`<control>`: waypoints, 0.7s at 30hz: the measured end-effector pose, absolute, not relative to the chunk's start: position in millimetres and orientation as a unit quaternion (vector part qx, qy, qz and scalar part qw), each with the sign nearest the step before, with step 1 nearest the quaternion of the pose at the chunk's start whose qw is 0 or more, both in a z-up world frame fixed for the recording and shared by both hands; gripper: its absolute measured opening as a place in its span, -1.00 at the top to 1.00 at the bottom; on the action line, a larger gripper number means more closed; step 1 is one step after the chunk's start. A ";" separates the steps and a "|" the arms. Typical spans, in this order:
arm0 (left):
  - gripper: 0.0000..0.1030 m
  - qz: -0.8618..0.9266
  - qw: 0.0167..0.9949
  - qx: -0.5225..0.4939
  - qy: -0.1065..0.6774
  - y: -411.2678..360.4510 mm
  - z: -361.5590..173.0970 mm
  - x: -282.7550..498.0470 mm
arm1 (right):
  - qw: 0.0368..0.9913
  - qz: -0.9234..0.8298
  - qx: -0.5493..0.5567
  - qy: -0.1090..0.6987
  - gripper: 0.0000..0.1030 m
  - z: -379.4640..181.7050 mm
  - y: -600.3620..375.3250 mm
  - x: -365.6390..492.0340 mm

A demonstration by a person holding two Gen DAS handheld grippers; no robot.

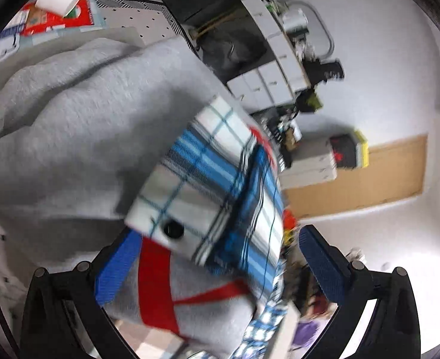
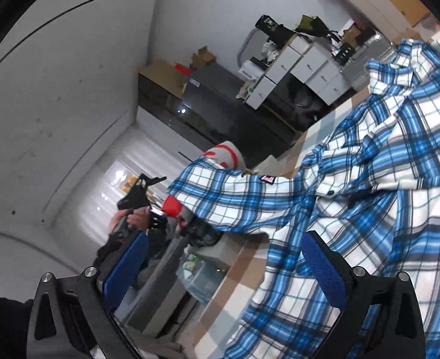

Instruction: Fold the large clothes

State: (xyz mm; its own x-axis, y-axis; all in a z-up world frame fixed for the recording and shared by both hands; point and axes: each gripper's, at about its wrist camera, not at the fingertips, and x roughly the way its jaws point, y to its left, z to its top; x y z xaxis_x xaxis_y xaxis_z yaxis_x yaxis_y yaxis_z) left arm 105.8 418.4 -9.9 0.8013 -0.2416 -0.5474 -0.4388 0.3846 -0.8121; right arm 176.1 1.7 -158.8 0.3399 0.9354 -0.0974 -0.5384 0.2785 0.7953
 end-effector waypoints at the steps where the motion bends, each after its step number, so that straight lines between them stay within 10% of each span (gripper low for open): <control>1: -0.98 0.061 0.768 -0.561 0.303 418.3 -13.0 103.9 | 0.744 0.494 0.345 0.290 -1.00 -160.2 0.4 173.7; 21: -0.89 0.037 0.828 -0.484 0.279 429.8 41.9 135.9 | 0.748 0.483 0.337 0.306 -1.00 -161.9 10.6 164.7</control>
